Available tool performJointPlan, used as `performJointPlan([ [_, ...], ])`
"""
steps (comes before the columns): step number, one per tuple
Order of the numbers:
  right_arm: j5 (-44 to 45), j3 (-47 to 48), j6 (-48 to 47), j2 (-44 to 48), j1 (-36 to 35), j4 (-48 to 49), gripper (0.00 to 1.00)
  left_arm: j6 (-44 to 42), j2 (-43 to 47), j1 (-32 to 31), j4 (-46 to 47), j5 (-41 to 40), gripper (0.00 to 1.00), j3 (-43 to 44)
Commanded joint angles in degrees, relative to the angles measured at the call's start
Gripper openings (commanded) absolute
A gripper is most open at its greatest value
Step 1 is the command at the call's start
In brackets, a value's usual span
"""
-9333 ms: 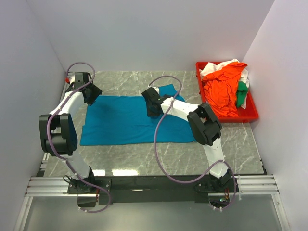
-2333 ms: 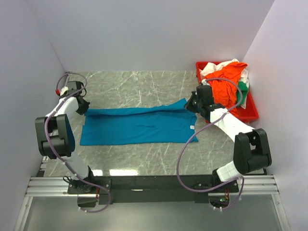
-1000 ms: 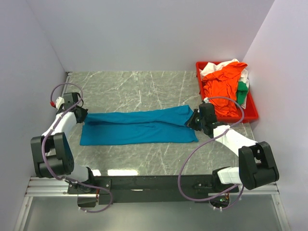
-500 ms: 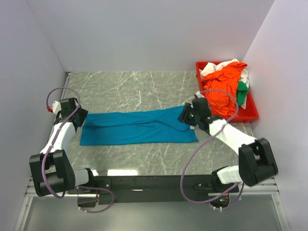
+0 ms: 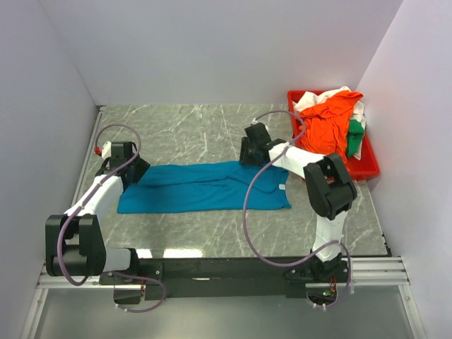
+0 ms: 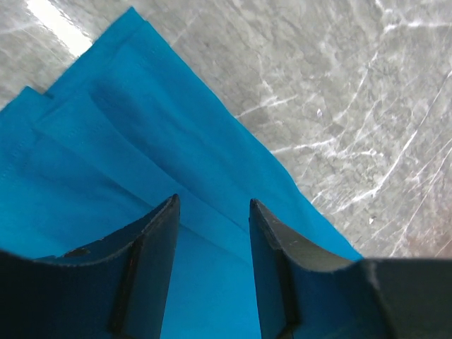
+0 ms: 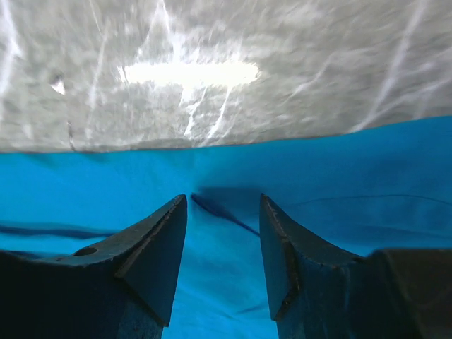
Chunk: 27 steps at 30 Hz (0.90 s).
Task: Fold and stack the t-shirts
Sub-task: Fold the tshirt
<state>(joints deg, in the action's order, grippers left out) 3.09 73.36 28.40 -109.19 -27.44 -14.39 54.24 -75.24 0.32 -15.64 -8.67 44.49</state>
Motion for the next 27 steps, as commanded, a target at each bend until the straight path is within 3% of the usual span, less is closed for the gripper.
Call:
performJointPlan([
  [1,3.3,4.7,-1.3,-1.6,-2.6,-2.8,0.53,-0.7,-0.4,-1.7,2.2,-0.4,0.50,1.0],
  [7,5.3,5.3,-0.1,-3.5,-4.6,-3.8,0.49,-0.6,-0.3,-2.3,2.1,-0.3,0.49,1.1],
  [10,5.4,3.4,0.5,-2.3,-5.1,-3.3,0.34,-0.8,0.2,-2.3,1.9,-0.5,0.48,1.1],
  [11,5.3,2.4,0.9,-1.5,-5.3,-3.1,0.21,-0.8,0.3,-2.3,1.8,-0.5,0.48,1.1],
  [14,5.1,0.8,1.2,0.1,-5.8,-2.8,0.06,-0.7,0.3,-2.3,1.8,-0.6,0.48,1.0],
  [18,5.2,-1.8,2.0,3.5,-8.0,-2.3,0.01,-0.3,0.4,-2.3,1.8,-1.4,0.48,0.5],
  [27,6.0,-10.7,6.4,12.3,-13.0,2.0,0.00,1.8,-1.7,-2.2,2.8,-0.9,0.47,-0.5],
])
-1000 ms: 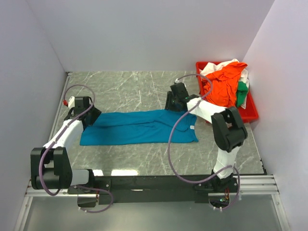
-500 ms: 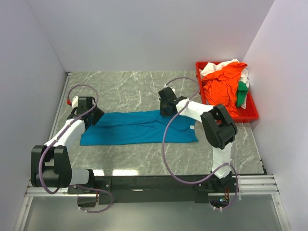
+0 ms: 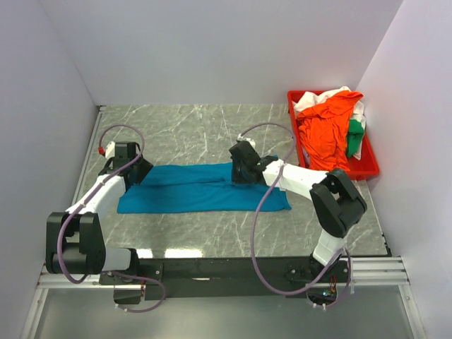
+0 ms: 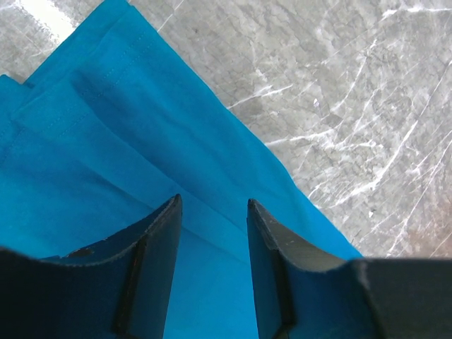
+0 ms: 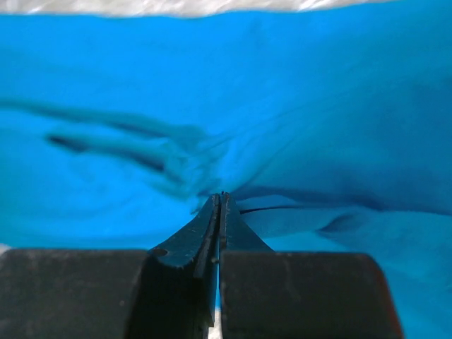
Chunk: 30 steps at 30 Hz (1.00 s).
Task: Fold and stack the t-shirts
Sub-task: Fold the tshirt
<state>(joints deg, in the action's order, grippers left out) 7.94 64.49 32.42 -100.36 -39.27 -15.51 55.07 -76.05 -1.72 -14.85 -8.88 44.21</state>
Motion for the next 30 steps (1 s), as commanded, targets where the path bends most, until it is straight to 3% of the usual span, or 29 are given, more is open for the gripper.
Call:
performJointPlan([
  [1,1.3,-2.3,2.9,4.1,-1.9,3.5,0.00,1.3,-1.0,-0.1,1.8,-0.9,0.47,-0.1],
  [10,0.0,-11.3,7.5,8.3,-4.9,11.5,0.01,3.3,-2.9,2.8,2.4,-0.6,0.45,0.4],
  [18,-2.6,-17.6,7.1,10.7,-6.2,20.0,0.17,4.2,-7.3,5.8,4.1,1.9,0.40,1.4],
  [19,-2.8,-18.0,7.0,11.2,-6.3,21.0,0.26,4.4,-7.4,5.8,4.6,1.9,0.40,1.3],
  [23,-2.3,-18.1,6.2,12.2,-6.3,20.8,0.43,4.4,-7.5,5.8,4.7,1.7,0.38,1.1],
  [30,1.6,-16.1,4.7,14.3,-6.3,16.3,0.45,4.2,-5.4,6.4,4.8,0.6,0.34,-1.8],
])
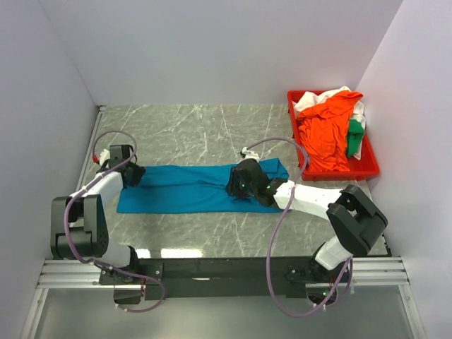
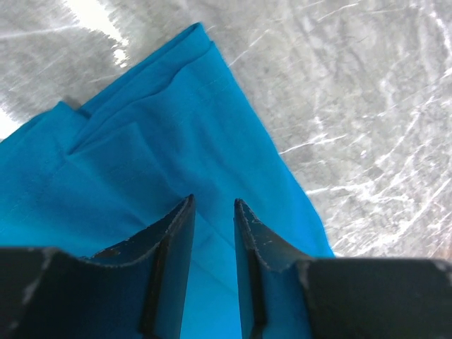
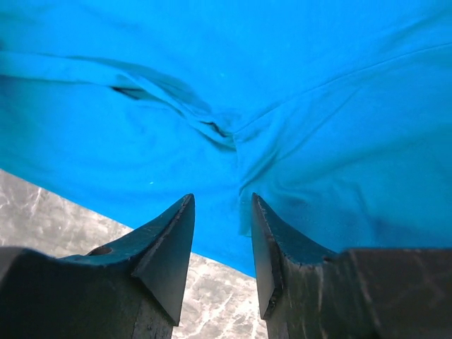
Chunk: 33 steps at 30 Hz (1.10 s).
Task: Fold and stack the t-shirts
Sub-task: Fold the tshirt
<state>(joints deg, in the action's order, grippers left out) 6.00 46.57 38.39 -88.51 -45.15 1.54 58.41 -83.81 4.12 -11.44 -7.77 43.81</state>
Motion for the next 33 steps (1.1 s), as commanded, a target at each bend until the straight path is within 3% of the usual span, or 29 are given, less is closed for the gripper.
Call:
performJointPlan([
  [1,4.2,2.7,-1.6,2.5,-0.1,-2.6,0.45,0.7,2.8,0.7,1.5,-0.6,0.34,-1.9],
  [5,5.4,4.9,-2.7,1.1,3.7,-6.2,0.46,0.2,4.4,2.3,2.1,-0.3,0.32,-4.5],
  [9,2.7,6.7,-5.3,-0.9,12.8,-7.9,0.46,-0.3,5.8,3.5,3.4,0.7,0.29,-6.5],
  [13,0.4,13.3,-7.9,-8.3,18.4,-11.7,0.46,0.0,6.3,3.6,5.0,1.8,0.25,-8.2],
  [22,-1.5,28.7,-8.9,-24.2,24.0,-19.0,0.45,-0.2,7.0,4.1,6.2,2.8,0.20,-10.2],
  [33,-4.0,40.4,-9.9,-31.5,29.1,-23.2,0.45,-0.1,7.8,6.0,6.3,3.4,0.15,-10.6],
])
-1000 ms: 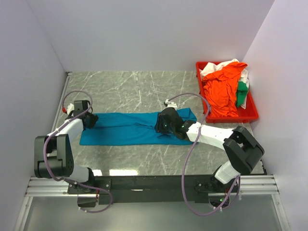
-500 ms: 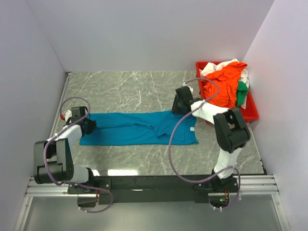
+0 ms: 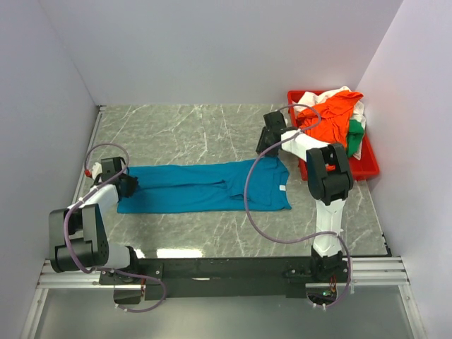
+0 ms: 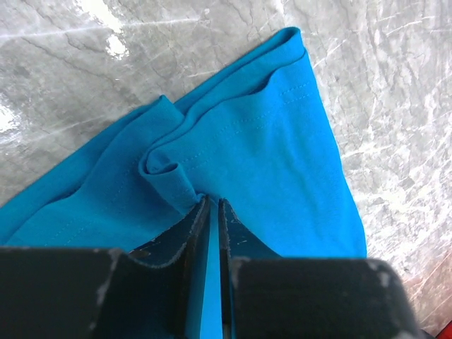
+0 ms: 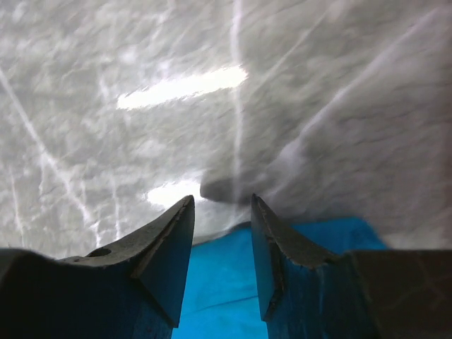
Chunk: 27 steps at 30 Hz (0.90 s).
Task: Fold and stack the t-shirts
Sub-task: Fold the tshirt
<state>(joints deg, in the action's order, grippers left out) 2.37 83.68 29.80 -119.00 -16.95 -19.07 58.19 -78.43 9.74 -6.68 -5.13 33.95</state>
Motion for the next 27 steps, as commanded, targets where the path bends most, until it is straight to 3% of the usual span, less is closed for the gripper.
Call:
performJointPlan([
  [1,-0.3,4.7,-1.5,-1.2,1.0,-3.3,0.45,0.2,2.8,0.5,1.6,0.6,0.15,-0.9],
  [8,-0.3,7.2,-2.2,1.4,1.0,-5.2,0.46,0.5,9.1,1.3,-0.3,-0.6,0.13,-2.4],
  [15,-1.1,-1.7,-1.3,14.0,-0.6,-2.6,0.47,1.2,17.5,1.2,-1.9,-1.4,0.12,-1.4],
  [18,-2.2,-9.5,0.2,19.8,-2.7,0.6,0.48,1.4,14.8,0.5,-1.8,-0.4,0.10,0.7],
  [23,-3.9,-23.7,3.8,28.1,-9.7,6.7,0.48,1.9,6.2,-6.2,-2.2,-3.2,0.08,5.2],
  [27,-3.4,-31.1,6.8,30.9,-14.0,9.2,0.48,2.4,0.6,-7.5,-1.6,-3.9,0.05,5.4],
])
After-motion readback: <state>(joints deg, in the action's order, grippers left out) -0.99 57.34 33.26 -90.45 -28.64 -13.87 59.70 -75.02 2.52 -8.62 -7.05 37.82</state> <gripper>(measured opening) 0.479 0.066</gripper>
